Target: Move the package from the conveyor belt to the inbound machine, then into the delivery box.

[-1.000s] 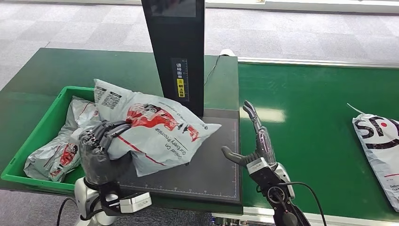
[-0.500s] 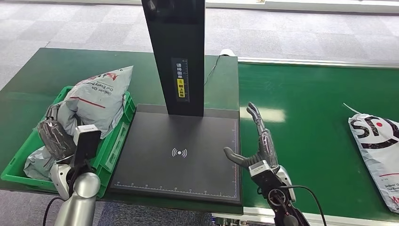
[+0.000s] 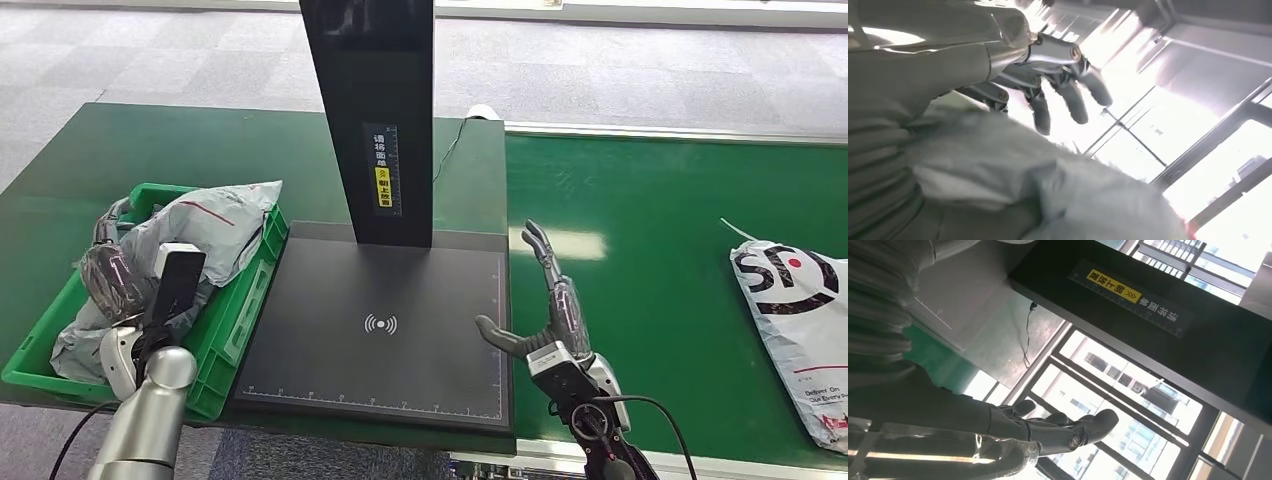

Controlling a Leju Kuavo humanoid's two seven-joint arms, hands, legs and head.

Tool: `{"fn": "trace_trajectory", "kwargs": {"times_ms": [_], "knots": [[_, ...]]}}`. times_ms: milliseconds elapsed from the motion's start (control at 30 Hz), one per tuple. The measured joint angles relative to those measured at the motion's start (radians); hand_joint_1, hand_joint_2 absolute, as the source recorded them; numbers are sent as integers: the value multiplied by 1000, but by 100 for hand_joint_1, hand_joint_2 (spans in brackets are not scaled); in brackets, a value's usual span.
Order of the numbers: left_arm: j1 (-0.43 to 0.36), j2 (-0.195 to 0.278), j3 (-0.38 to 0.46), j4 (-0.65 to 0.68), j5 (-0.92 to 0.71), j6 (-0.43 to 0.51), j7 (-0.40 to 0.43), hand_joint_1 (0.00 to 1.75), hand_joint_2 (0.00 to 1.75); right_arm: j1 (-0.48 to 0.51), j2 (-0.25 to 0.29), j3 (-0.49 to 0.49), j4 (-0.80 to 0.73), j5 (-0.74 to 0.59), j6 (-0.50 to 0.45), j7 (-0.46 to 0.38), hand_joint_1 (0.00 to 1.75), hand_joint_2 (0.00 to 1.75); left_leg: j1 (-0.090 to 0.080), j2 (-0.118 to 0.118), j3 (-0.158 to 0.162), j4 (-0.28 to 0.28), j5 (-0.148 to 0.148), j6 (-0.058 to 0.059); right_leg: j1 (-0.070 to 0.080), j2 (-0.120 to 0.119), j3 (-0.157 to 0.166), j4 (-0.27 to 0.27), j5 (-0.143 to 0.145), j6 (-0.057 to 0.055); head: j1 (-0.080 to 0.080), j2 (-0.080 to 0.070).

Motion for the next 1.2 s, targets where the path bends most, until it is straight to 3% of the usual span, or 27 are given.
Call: {"fn": "trace_trajectory", "kwargs": {"times_ms": [267,433,767,1000,1200], "knots": [[-7,-66,156,-28,25,0,-253,0,175,-6,1,1,3,2,9,0,0,175,0,0,0,0,0,0,0,0,0,0,0,0,0,0],[3,-111,203,-63,109,0,-368,0,175,-15,2,4,9,2,11,0,0,175,0,-1,-1,0,0,0,0,0,0,0,0,0,0,0],[81,-165,157,-339,325,0,-388,0,175,-46,5,11,25,2,18,0,0,175,0,0,-2,0,0,0,0,0,-2,0,0,0,0,0],[119,-183,106,-531,372,0,-391,0,175,-53,10,13,35,2,23,0,0,175,0,0,-2,0,0,0,0,0,-2,0,0,0,0,0],[128,-192,68,-611,369,0,-391,0,175,-59,11,13,37,2,25,1,0,175,0,-1,-2,0,0,0,0,0,-1,0,0,0,0,0]]}}
